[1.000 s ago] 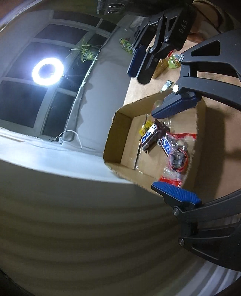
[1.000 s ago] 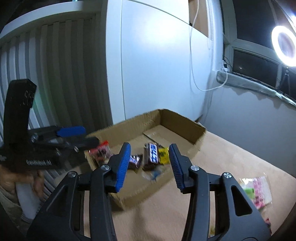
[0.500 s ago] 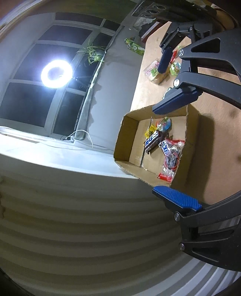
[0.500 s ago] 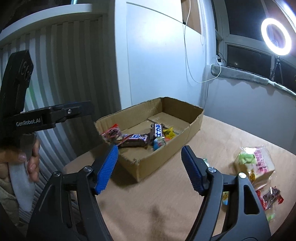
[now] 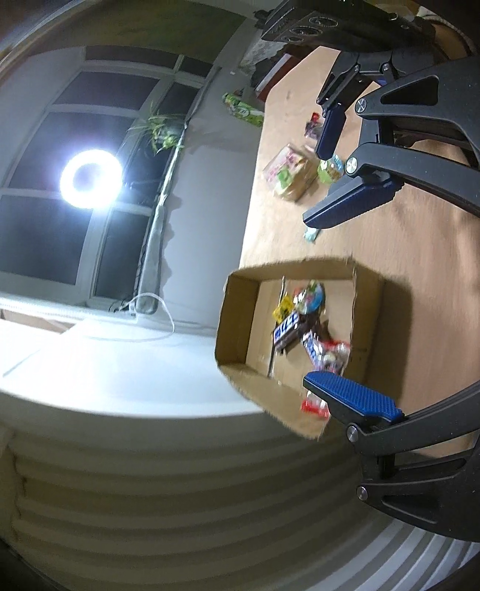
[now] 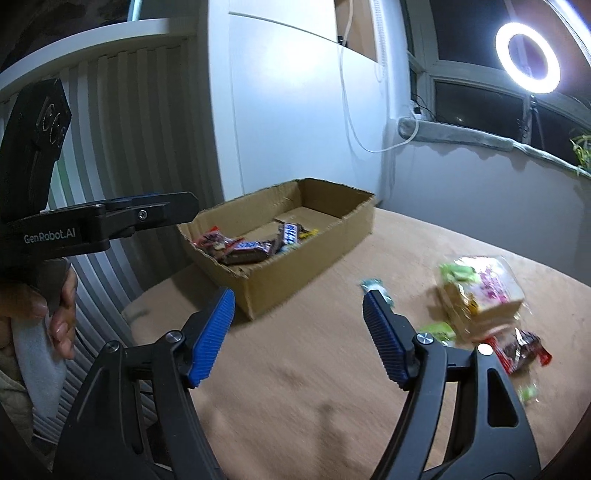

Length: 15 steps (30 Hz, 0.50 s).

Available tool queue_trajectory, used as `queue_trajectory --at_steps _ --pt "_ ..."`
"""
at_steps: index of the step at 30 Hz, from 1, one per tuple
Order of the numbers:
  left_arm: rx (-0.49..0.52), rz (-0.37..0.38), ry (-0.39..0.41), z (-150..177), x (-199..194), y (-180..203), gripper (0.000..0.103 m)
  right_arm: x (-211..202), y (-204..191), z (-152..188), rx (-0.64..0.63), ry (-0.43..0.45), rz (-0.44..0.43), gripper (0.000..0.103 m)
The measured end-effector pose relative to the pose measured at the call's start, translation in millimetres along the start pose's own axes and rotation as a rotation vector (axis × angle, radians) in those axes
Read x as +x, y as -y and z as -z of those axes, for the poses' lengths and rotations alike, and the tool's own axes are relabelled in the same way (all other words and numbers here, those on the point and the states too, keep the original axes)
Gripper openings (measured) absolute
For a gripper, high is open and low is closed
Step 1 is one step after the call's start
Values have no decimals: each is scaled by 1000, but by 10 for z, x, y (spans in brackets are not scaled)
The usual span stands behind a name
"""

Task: Organize snacks
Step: 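Move both open tools back toward the remaining snacks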

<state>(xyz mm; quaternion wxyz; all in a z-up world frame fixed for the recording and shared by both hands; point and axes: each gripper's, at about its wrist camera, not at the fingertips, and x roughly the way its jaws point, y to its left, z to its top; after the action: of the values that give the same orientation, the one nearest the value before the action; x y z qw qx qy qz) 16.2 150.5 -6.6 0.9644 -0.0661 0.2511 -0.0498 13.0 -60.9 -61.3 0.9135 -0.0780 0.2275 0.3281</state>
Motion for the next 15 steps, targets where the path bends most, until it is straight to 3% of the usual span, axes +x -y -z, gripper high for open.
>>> queue_trajectory --at_steps 15 --pt "96 86 -78 91 286 590 80 -278 653 352 106 -34 97 75"
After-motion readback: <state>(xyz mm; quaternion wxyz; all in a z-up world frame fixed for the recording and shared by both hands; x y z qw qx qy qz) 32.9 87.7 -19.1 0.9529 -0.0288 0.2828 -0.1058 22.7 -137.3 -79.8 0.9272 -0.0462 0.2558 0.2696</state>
